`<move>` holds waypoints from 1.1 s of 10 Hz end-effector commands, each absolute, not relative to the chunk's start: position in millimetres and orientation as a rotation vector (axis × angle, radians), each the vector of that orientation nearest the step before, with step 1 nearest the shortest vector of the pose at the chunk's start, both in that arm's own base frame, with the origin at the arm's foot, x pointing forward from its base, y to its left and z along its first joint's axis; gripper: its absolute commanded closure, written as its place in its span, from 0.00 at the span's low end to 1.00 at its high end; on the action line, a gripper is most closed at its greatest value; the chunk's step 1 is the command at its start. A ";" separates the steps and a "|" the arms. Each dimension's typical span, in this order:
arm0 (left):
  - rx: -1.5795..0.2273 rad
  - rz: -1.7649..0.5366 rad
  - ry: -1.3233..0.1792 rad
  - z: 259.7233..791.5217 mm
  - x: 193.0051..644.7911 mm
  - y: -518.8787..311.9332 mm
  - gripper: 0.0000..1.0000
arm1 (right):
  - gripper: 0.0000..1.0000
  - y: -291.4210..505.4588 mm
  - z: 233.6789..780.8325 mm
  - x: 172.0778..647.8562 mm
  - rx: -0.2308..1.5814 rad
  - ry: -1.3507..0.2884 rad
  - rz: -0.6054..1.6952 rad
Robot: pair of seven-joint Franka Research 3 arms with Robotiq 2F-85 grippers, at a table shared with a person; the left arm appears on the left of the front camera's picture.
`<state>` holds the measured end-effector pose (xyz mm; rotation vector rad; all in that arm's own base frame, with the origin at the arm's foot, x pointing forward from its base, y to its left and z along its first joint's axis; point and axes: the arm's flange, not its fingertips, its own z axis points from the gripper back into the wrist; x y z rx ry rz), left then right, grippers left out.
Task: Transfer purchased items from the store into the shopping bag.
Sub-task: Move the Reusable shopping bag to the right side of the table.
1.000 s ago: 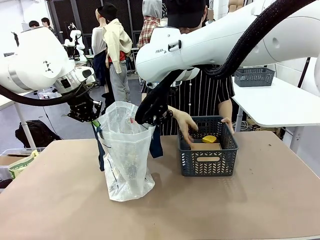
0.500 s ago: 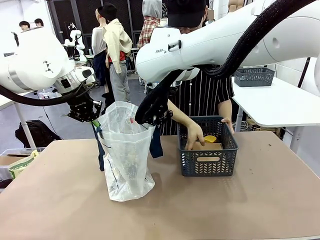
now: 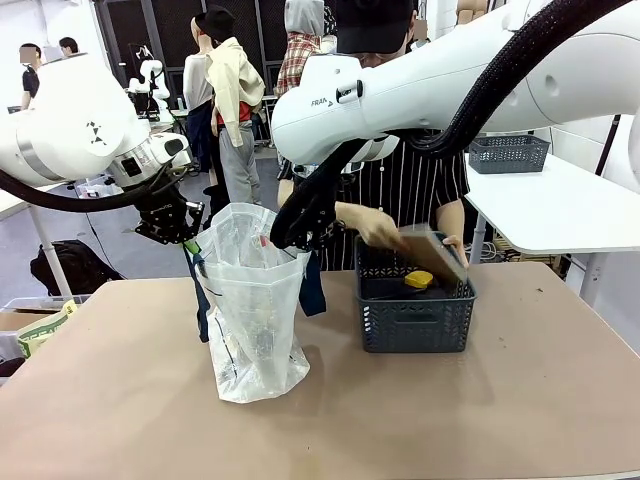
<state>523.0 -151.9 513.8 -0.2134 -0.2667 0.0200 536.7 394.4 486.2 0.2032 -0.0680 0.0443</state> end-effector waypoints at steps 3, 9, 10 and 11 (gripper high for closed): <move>-0.214 0.019 -0.268 514.4 522.4 -151.6 1.00 | 1.00 392.4 484.2 535.6 0.208 -0.058 0.039; -0.214 0.019 -0.268 514.4 522.4 -151.6 1.00 | 1.00 392.4 484.2 535.6 0.208 -0.058 0.039; -0.214 0.019 -0.268 514.4 522.4 -151.6 1.00 | 1.00 392.4 484.2 535.6 0.208 -0.058 0.039; -0.214 0.019 -0.268 514.4 522.4 -151.6 1.00 | 1.00 392.4 484.2 535.6 0.208 -0.058 0.039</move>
